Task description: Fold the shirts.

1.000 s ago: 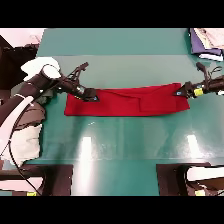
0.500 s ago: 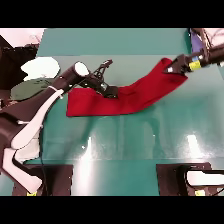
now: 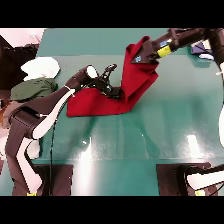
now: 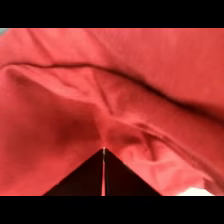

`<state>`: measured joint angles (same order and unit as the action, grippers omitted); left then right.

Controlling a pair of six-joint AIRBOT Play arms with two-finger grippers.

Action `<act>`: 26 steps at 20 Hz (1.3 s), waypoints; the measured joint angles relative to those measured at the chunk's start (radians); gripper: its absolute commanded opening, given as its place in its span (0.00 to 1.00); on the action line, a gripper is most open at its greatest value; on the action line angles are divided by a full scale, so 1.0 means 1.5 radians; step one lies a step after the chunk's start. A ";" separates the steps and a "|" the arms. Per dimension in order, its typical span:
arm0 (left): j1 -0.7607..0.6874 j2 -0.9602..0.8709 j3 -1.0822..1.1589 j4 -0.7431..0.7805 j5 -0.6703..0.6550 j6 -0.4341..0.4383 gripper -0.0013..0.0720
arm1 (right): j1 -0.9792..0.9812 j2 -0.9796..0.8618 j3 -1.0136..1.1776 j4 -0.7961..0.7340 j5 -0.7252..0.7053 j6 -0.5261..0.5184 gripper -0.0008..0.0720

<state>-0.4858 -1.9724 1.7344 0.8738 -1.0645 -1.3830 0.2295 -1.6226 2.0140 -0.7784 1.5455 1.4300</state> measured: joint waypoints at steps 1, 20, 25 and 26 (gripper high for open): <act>0.002 -0.001 0.002 0.004 -0.002 -0.001 0.05 | 0.013 -0.003 -0.005 0.000 -0.006 0.001 0.03; 0.323 0.260 0.081 0.130 -0.277 0.023 0.05 | 0.188 -0.115 -0.026 0.001 -0.158 -0.024 0.04; 0.359 0.305 0.081 0.135 -0.299 0.025 0.05 | 0.281 -0.217 0.008 0.018 -0.300 -0.089 0.69; 0.362 0.308 0.081 0.135 -0.302 0.026 0.05 | 0.299 -0.238 0.027 0.030 -0.323 -0.101 0.70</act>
<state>0.0574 -1.5101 1.8553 1.0763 -1.5173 -1.3445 0.6785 -1.9800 2.0541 -0.7330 1.0615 1.2789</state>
